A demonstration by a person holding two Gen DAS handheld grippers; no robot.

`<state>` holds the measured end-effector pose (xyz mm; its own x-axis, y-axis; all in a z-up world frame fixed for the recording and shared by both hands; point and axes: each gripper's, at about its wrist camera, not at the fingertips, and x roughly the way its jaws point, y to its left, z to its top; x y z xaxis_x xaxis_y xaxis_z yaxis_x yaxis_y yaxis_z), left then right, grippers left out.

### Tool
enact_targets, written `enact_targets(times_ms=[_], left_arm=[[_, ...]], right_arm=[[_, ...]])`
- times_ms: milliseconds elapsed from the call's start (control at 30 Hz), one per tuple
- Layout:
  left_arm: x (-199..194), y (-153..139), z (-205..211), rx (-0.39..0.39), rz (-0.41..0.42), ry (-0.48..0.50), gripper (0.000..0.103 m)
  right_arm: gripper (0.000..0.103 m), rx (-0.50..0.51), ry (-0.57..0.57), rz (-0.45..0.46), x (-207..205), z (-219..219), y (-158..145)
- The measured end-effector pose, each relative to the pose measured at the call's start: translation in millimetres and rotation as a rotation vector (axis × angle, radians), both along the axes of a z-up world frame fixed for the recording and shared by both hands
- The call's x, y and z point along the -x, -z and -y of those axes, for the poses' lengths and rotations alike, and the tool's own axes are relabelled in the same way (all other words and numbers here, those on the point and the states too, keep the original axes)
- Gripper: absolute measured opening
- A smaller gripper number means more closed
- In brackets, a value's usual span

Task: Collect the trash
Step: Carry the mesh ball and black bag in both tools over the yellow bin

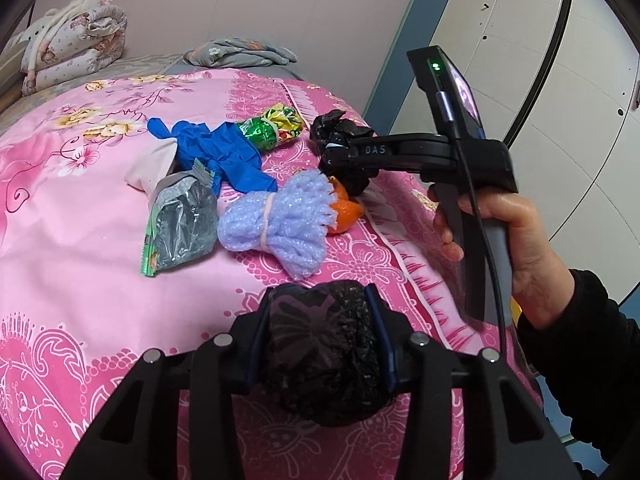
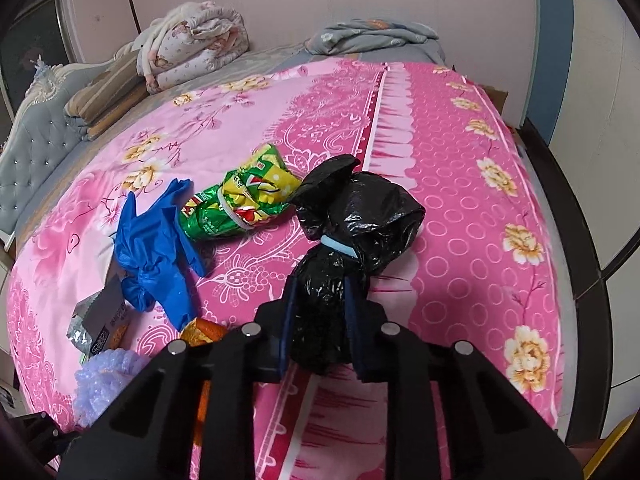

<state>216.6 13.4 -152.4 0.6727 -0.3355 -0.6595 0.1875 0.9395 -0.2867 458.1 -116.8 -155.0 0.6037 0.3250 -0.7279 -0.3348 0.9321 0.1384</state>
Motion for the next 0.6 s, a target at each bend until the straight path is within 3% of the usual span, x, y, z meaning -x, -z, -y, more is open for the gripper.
enact_targets(times_ms=[600], left_arm=[[29,-37,-4,-0.022,0.073,-0.027,0.039]], right_arm=[[0.020,-0.038,0.017,0.099,61,28,-60]])
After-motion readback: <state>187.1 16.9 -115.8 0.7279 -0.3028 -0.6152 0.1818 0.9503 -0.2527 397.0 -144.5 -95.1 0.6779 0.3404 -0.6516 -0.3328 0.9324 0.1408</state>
